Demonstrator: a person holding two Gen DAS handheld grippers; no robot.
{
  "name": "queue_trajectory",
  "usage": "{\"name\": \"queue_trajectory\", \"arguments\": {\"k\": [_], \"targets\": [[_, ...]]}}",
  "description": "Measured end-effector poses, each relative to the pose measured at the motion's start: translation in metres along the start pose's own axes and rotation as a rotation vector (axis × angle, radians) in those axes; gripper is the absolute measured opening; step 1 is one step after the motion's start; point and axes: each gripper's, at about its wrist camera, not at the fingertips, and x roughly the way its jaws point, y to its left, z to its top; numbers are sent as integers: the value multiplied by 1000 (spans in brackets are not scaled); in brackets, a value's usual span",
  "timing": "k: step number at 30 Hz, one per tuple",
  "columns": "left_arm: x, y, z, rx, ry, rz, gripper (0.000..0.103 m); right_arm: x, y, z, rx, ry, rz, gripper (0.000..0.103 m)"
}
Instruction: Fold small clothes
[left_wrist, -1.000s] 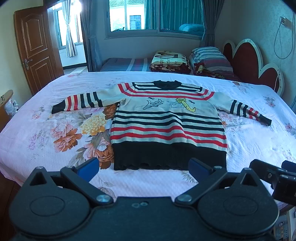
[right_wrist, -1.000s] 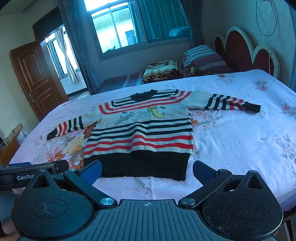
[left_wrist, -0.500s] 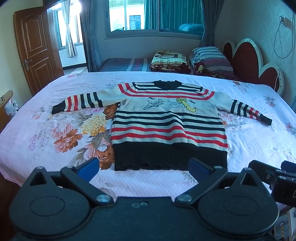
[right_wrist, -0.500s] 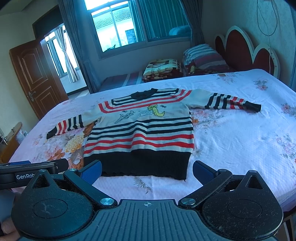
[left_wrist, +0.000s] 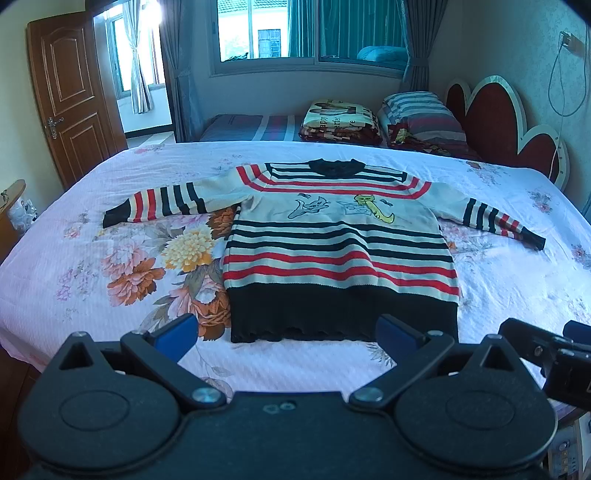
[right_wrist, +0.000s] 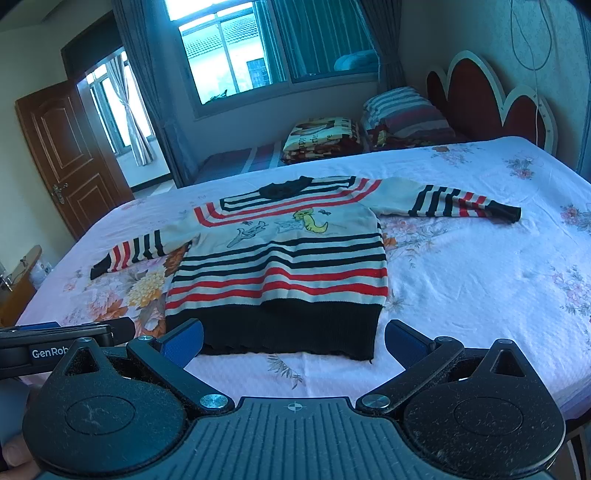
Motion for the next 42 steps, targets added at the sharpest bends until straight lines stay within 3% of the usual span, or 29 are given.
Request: {"name": "queue_trajectory", "arguments": {"k": [17, 42], "targets": [[18, 8, 14, 21, 15, -7, 103, 26, 5, 10, 24, 7, -45, 103], [138, 17, 88, 91, 60, -78, 103, 109, -27, 60, 91, -81, -247, 103]]}}
